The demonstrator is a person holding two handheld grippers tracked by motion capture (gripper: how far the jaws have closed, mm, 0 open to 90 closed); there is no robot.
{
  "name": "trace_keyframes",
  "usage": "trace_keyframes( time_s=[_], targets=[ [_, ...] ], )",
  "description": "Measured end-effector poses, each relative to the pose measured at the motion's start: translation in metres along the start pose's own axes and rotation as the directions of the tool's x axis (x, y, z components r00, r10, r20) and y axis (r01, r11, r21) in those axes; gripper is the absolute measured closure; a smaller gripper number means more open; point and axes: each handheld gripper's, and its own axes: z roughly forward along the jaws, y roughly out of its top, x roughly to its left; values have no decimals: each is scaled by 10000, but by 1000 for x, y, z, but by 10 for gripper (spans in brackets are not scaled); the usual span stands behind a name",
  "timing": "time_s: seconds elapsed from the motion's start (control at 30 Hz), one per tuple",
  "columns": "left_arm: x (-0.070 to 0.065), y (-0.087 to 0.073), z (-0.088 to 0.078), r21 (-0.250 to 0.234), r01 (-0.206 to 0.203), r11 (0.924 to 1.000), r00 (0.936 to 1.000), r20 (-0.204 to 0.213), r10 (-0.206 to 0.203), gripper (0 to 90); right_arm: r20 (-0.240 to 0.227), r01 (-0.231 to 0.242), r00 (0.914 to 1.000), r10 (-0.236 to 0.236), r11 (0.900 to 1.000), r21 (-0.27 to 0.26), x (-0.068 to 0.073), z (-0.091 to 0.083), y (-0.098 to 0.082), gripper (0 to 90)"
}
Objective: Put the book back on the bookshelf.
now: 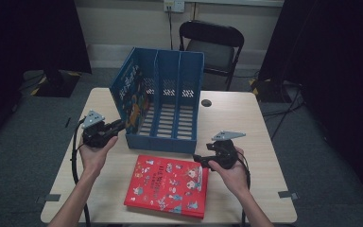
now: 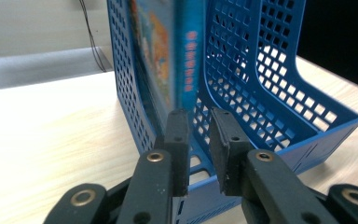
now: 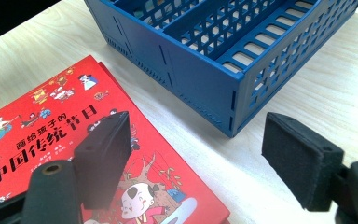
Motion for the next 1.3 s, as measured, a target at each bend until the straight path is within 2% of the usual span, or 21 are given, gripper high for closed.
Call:
trace_keyframes(
  time_s=[0.03,0.1,0.17,0.27,0.4,0.43,0.5,0.57,0.67,0.87,0.93,1.07,1.17,1.3],
  targets=[
    [2,-1,2,69,-2,10000,10000,-98,2,759,-18,31,10000,-31,10000,-13,0,0,0,239],
    [4,-3,8,183,182,9997,9998,-20,-182,747,-30,62,10000,-62,10000,2,1,2,1,239],
    [4,-4,11,152,197,9997,9998,86,-199,806,-43,65,10000,-65,10000,43,2,3,1,239],
    [2,-4,14,130,190,9997,9998,81,-191,802,-51,48,10000,-47,10000,70,1,4,1,239],
    [1,-1,17,212,78,9997,10000,-35,-78,805,-58,46,10000,-46,10000,83,1,4,1,239],
    [-1,0,20,248,-113,9996,9996,-248,119,805,-60,57,10000,-57,10000,74,1,4,1,239],
    [-1,2,24,171,26,9998,9996,-284,-22,805,-53,66,10000,-66,10000,39,1,3,1,239],
    [-1,3,26,239,-141,9996,9989,-455,152,806,-28,13,10000,-12,10000,35,0,2,1,239],
    [0,3,30,52,126,9999,9983,-562,-123,807,-13,1,10000,-1,10000,26,-1,1,0,239],
    [3,4,31,51,6,10000,9968,-794,-2,809,0,-36,10000,36,10000,38,-3,2,0,239],
    [4,6,32,200,-85,9998,9966,-814,101,809,0,-48,10000,48,10000,55,-3,2,0,239],
    [3,8,34,191,-43,9998,9958,-919,60,807,-7,-25,10000,25,10000,68,-3,3,0,239],
    [4,9,35,80,36,10000,9963,-863,-29,801,-12,-39,10000,39,10000,77,-3,3,0,239],
    [5,11,37,164,1,9999,9964,-852,13,799,-2,-69,10000,69,9999,108,-4,3,-1,239]
  ],
)
